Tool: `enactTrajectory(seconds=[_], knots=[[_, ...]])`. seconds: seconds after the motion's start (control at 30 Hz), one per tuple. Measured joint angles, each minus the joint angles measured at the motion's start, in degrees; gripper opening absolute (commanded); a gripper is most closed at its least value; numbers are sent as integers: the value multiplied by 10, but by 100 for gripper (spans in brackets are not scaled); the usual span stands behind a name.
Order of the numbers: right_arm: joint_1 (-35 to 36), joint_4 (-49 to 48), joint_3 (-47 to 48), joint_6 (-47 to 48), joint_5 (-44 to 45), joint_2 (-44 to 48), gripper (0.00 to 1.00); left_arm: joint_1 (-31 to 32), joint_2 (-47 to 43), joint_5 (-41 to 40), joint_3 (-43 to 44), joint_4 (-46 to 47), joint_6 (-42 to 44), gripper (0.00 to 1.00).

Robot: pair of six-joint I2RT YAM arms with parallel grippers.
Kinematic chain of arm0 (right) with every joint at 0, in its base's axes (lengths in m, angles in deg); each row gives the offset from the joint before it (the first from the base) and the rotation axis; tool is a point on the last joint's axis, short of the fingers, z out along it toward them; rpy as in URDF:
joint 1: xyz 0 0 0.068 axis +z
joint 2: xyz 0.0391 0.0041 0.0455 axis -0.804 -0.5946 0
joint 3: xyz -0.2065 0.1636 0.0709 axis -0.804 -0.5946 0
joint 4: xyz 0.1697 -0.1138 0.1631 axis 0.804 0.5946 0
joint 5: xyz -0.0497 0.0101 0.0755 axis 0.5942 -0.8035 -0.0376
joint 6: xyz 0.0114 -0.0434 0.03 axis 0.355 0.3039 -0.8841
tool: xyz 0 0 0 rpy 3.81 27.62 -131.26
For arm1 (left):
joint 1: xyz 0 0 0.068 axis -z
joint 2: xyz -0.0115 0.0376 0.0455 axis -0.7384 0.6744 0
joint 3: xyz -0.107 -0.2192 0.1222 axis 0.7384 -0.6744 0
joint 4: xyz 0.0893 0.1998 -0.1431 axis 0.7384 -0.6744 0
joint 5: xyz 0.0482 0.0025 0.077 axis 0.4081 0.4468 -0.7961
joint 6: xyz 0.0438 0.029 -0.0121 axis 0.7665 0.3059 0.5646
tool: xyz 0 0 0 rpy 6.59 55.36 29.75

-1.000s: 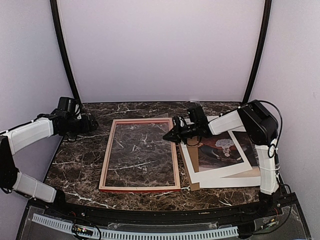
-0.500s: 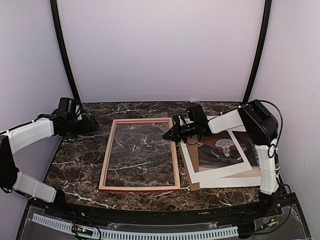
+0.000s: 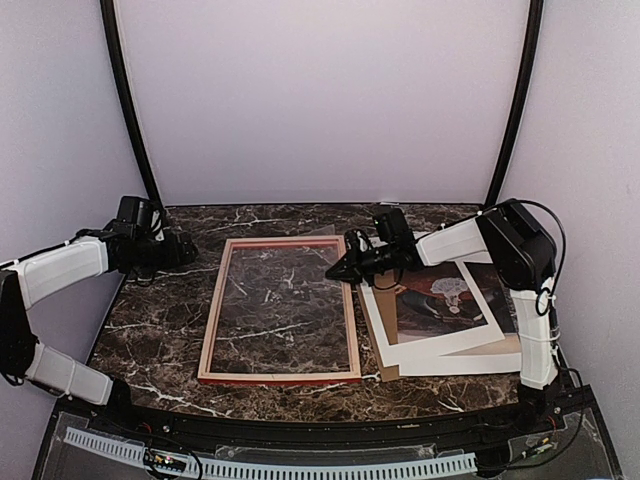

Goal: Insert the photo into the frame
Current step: Place the glass panel at the frame body.

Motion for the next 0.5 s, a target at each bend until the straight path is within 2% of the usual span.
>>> enactTrajectory(seconds=[0.5], knots=[[0, -2, 1, -6, 2, 0, 0, 6, 15, 0, -2, 6, 0, 97]])
